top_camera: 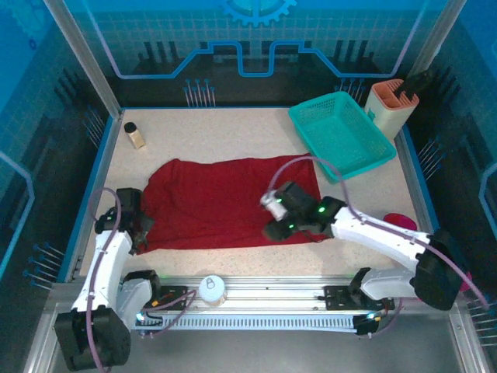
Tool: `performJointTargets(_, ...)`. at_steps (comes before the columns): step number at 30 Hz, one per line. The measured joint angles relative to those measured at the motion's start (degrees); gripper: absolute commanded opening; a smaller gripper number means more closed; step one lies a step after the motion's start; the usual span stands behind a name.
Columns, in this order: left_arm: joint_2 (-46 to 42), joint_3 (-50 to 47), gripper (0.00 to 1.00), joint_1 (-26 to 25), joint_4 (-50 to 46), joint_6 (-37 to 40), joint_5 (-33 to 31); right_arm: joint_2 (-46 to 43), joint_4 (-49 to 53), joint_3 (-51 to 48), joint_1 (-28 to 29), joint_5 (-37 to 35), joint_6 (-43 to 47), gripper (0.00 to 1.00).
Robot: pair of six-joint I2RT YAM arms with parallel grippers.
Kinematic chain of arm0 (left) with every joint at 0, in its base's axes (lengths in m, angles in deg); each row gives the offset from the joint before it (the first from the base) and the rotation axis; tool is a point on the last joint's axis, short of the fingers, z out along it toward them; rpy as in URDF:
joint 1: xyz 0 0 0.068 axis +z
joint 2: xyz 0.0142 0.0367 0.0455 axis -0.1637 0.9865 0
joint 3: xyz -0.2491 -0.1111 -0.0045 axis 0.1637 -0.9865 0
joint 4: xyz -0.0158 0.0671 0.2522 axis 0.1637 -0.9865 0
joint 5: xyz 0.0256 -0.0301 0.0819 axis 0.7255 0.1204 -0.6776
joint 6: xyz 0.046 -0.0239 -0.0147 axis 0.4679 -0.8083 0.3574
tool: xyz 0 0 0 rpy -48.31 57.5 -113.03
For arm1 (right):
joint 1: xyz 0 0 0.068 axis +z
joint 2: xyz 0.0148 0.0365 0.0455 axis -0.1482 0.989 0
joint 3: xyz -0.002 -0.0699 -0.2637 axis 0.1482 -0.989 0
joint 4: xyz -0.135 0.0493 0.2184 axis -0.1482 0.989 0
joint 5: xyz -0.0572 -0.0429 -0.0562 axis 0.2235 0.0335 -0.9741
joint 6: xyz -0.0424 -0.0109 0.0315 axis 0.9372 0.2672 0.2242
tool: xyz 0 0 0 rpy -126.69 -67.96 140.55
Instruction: Fold the inside-out t-shirt
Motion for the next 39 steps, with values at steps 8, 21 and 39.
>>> performJointTargets(8, 9.92, -0.74, 0.40, 1.64, 0.00, -1.57, 6.38, 32.13, -25.62, 20.35, 9.33, 10.01, 17.20, 0.51)
performJointTargets(21, 9.03, -6.12, 0.18, 10.03, 4.59, -4.66, 9.49, 55.76, -13.66, 53.35, 18.40, -4.98, 6.64, 0.52)
performJointTargets(39, 11.87, -6.75, 0.17, 12.68, 7.74, -5.70, 9.46, 60.59, -5.66, 56.61, 13.49, -1.20, -0.79, 0.00)
